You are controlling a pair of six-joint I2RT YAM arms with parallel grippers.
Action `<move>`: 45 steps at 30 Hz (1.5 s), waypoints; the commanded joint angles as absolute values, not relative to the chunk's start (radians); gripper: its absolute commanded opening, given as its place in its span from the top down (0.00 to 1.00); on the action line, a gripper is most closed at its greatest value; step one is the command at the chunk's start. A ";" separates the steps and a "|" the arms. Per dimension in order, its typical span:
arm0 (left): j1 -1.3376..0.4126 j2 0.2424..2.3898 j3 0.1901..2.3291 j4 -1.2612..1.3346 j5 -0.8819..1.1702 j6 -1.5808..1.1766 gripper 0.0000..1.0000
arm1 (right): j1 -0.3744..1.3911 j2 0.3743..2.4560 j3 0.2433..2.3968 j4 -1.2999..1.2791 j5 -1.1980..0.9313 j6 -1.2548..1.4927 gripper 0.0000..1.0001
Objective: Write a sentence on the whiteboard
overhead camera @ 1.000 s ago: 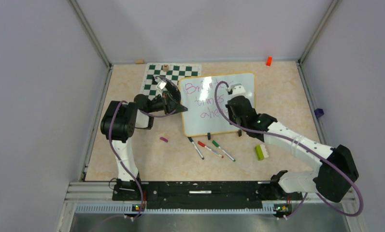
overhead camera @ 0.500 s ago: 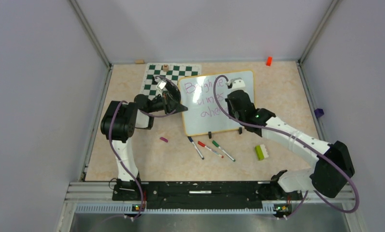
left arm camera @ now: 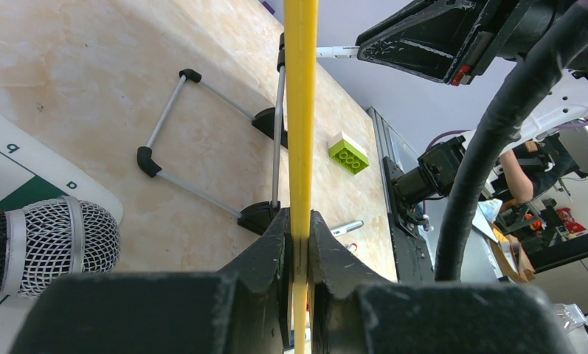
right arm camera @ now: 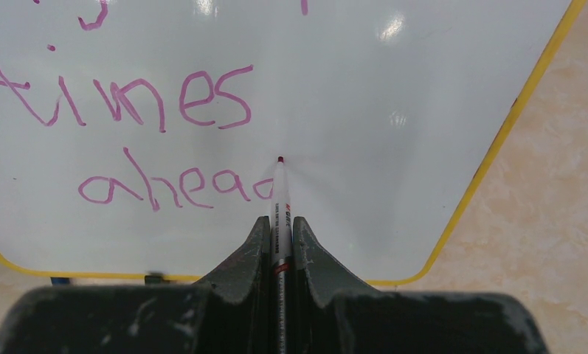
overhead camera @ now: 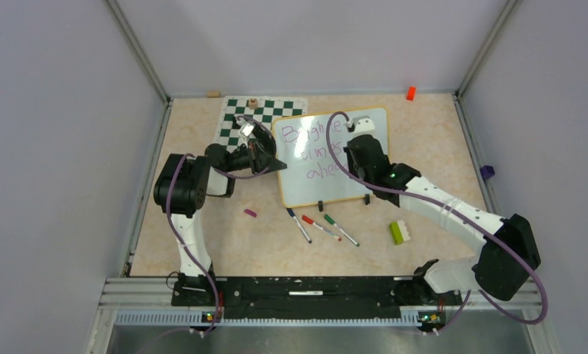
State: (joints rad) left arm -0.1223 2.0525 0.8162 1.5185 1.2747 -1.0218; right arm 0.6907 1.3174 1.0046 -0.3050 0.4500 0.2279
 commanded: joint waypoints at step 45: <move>-0.129 2.026 0.825 1.620 1.297 -1.031 1.00 | 0.675 1.271 0.938 -0.318 0.454 0.253 1.00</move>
State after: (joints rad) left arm -0.1223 2.0525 0.8162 1.5188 1.2747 -1.0218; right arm 0.6903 1.2407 0.9543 -0.3618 0.4126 0.2394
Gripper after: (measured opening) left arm 0.131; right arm 0.084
